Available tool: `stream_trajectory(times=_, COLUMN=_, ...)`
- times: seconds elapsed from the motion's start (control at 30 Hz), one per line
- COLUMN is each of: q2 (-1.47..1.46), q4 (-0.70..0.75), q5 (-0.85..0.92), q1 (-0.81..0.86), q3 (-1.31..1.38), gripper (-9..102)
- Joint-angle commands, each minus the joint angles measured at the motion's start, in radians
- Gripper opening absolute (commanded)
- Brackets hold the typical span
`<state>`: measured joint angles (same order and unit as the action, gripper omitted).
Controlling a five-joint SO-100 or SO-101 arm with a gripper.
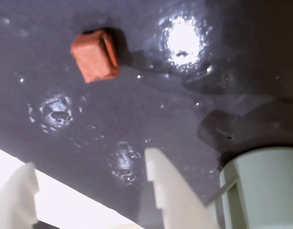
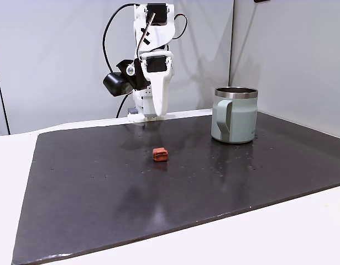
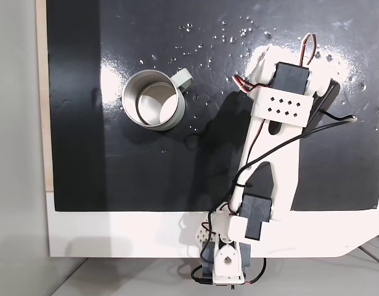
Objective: Grasp a cube and put it in the cup.
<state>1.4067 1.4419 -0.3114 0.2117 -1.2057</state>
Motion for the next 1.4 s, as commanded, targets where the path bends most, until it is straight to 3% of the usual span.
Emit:
stream_trajectory(times=0.0, q2=0.006, q4=0.011, q5=0.0, q1=0.009, q3=0.055, gripper=29)
stream_trajectory(times=0.73, q2=-0.216, q4=-0.08, q5=0.035, q1=0.037, q3=0.077, gripper=31)
stream_trajectory(times=1.37, q2=-0.439, q4=-0.023, q5=0.064, q1=0.023, q3=0.313, gripper=31)
